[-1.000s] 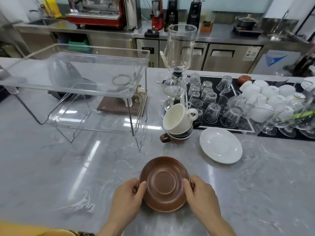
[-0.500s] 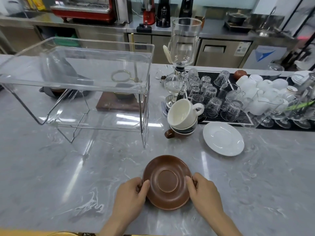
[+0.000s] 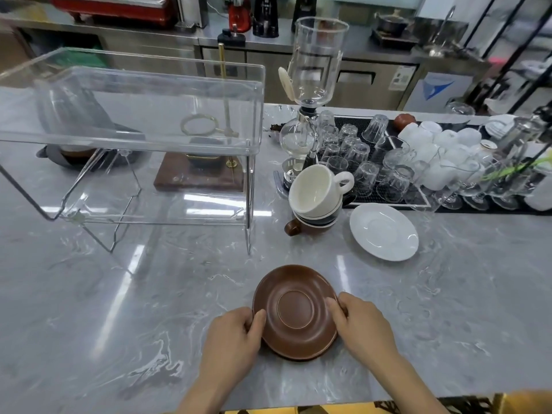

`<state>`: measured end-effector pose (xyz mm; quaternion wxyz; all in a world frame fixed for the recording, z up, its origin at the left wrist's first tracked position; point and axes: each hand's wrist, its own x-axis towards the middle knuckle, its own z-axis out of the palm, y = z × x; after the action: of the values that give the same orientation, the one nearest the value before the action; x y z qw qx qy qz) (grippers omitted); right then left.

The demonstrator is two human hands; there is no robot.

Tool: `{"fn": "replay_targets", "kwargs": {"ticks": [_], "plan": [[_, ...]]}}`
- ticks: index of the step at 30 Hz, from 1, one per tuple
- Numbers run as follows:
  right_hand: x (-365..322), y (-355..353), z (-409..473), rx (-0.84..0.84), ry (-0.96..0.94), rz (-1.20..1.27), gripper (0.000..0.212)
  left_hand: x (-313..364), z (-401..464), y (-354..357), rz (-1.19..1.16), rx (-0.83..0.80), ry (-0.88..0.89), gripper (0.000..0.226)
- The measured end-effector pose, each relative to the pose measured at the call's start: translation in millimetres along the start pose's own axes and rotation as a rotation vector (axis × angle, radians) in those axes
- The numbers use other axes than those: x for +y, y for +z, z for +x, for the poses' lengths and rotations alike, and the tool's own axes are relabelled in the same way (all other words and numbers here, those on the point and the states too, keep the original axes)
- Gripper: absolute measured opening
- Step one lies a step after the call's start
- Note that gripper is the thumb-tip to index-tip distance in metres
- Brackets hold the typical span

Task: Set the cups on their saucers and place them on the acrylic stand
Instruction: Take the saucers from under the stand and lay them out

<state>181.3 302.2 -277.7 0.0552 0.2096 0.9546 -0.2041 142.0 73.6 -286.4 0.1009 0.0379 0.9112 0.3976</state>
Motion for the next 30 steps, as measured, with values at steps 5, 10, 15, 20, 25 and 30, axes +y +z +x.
{"fn": "replay_targets", "kwargs": {"ticks": [5, 10, 15, 20, 25, 30], "plan": [[-1.4, 0.9, -1.1, 0.025, 0.007, -0.009, 0.048, 0.8, 0.7, -1.2, -0.003, -0.018, 0.002, 0.054], [-1.4, 2.7, -2.5, 0.043, 0.007, -0.019, 0.048, 1.1, -2.3, -1.4, -0.023, -0.019, 0.006, 0.054], [-0.1, 5.7, -5.2, 0.072, 0.009, -0.014, 0.050, -0.4, -6.0, -1.0, -0.062, -0.009, 0.018, 0.054], [1.9, 8.1, -8.3, 0.075, 0.012, -0.011, 0.050, -0.5, -8.1, -0.8, -0.105, 0.008, 0.018, 0.053], [5.6, 3.4, -13.2, 0.106, 0.014, 0.021, 0.051, 2.1, -9.3, 0.6, -0.120, 0.014, 0.029, 0.053], [20.5, -14.3, -16.8, 0.155, 0.024, 0.063, 0.053, 18.6, -9.1, 9.5, -0.134, 0.013, 0.073, 0.053]]}}
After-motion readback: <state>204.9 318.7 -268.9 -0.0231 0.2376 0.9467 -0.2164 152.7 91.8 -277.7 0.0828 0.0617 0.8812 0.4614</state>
